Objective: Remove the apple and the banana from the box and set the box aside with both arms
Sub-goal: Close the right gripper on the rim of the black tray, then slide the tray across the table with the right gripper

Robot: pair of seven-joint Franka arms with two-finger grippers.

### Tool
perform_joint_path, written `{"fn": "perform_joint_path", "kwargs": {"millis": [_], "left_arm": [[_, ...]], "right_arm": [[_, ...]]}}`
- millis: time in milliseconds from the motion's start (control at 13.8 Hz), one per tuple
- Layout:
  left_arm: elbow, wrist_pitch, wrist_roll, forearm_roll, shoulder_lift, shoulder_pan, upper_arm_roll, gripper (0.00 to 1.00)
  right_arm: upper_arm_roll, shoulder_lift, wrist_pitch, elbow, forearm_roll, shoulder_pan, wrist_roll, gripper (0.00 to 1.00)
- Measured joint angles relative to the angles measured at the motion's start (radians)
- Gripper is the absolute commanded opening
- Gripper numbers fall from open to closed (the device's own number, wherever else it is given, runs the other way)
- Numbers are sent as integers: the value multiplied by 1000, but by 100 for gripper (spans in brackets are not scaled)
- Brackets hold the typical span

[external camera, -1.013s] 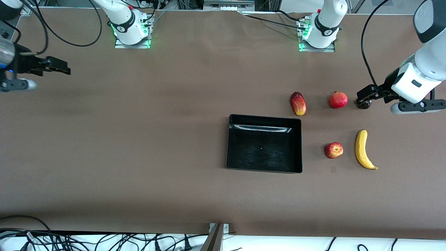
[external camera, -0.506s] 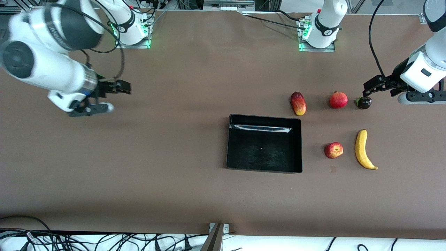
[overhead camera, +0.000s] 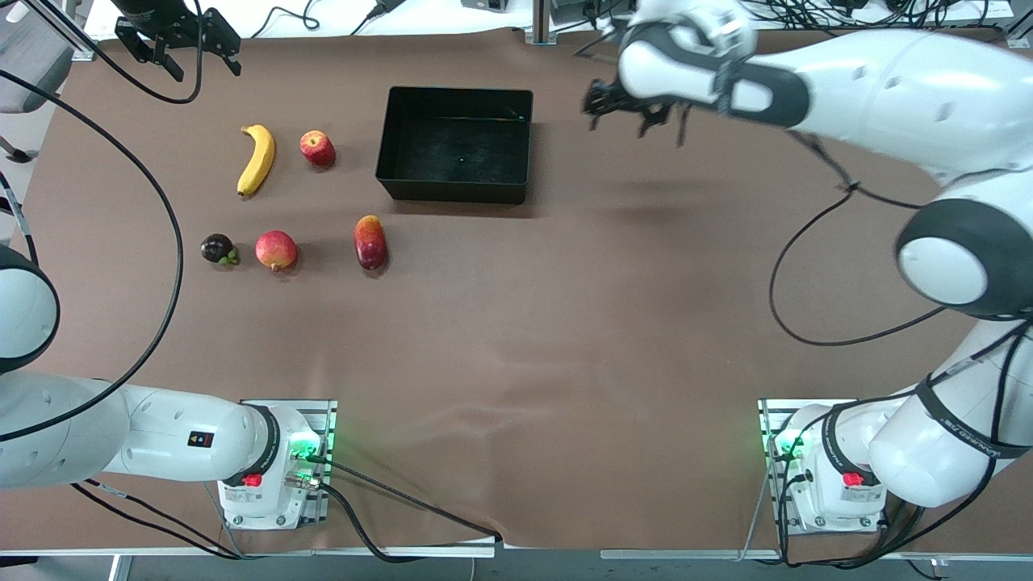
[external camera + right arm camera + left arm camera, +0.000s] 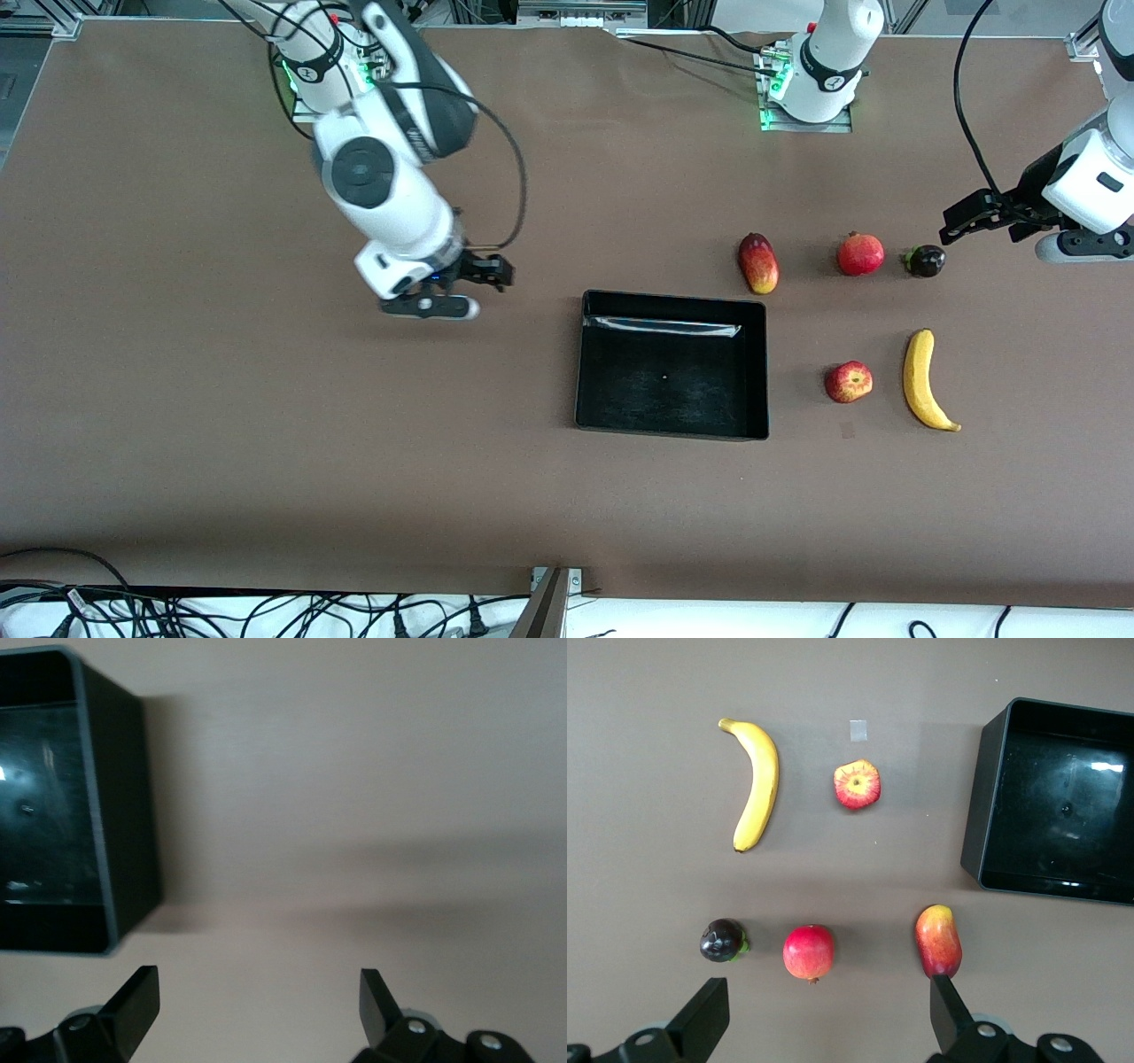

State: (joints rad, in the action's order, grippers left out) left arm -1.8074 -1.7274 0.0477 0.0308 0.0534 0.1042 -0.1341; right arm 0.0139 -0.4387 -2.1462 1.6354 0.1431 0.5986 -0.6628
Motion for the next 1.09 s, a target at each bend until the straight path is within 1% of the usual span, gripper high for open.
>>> {"fn": "perform_joint_path", "kwargs": {"millis": [217, 362, 434, 506, 579, 651, 796, 868, 941, 1085], "left_arm": [[0, 0, -1, 0, 4, -21, 19, 100], [-1, 0, -1, 0, 4, -58, 57, 100], [-1, 0, -1, 0, 4, -78, 77, 100], [-1, 0, -1, 0, 4, -88, 86, 100], [-1, -1, -1, 0, 4, -92, 89, 100], [-1, -1, -1, 0, 4, -94, 90, 100], [-1, -1, -1, 0, 4, -103, 95, 100], [-1, -1, -3, 0, 4, -111, 100, 100], [-1, -1, -8, 0, 4, -116, 105, 100], [-1, -1, -15, 0, 4, -123, 109, 100]], "right_arm": [[-1, -120, -83, -113, 0, 56, -103, 100], [-1, -184, -169, -150, 0, 92, -137, 100], [-1, -212, -213, -155, 0, 112, -148, 98], [-1, -239, -256, -157, 0, 131, -158, 93], [-1, -265, -303, -158, 0, 145, -163, 79], [-2, -291, -355, -158, -1, 153, -164, 53], [-6, -337, -449, -159, -1, 154, -164, 24], [-10, -355, -471, -160, -1, 154, -164, 13], [-13, -368, -479, -160, -1, 154, -164, 0], [-15, -382, -480, -164, -1, 154, -164, 0]]}}
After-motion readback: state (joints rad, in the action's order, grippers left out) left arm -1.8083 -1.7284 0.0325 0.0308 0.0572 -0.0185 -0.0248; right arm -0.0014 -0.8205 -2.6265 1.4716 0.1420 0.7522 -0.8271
